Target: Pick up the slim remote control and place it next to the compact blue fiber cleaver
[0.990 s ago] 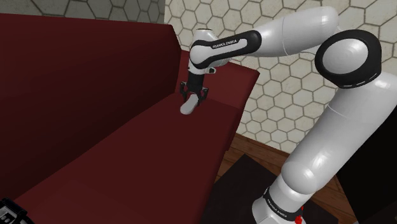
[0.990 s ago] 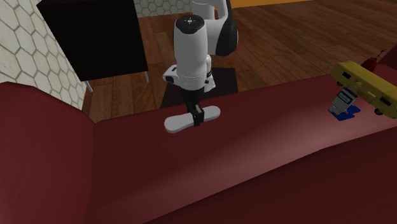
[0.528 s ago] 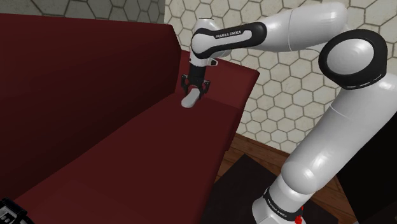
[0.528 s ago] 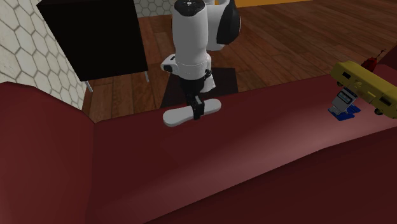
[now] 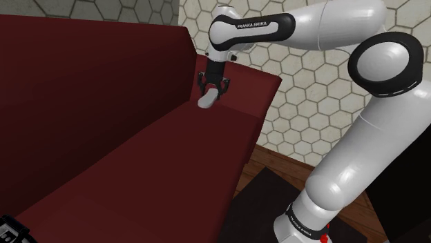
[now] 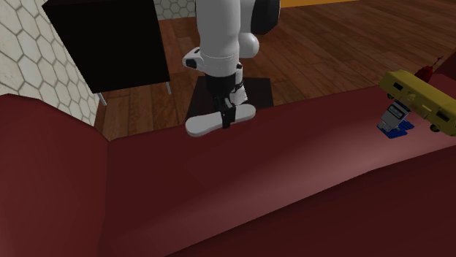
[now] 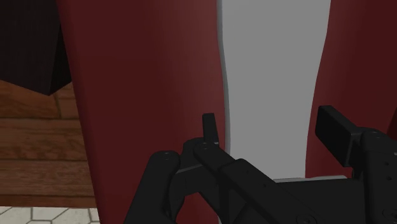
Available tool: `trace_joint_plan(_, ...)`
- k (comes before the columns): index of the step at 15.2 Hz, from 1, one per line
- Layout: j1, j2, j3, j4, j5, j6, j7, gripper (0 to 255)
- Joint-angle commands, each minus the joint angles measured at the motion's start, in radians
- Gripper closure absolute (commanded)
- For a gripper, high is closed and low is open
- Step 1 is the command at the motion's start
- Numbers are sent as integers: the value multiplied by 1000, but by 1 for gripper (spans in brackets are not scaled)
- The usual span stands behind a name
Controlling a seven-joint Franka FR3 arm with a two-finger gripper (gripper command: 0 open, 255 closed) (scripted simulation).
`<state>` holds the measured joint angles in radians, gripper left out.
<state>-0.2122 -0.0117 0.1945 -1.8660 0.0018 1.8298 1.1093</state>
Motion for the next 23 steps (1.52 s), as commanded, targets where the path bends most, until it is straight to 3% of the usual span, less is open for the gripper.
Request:
trace_joint_plan(1, -1, -5, -1, 22, 1, -27, -2, 255)
trace_joint_plan(8, -1, -5, -1, 109, 1, -114, -2, 255)
trace_joint_plan(15, 66, -125, 72, -22, 38, -99, 129, 255)
trace_joint_plan(23, 145, -211, 173, -100, 86, -96, 294, 255)
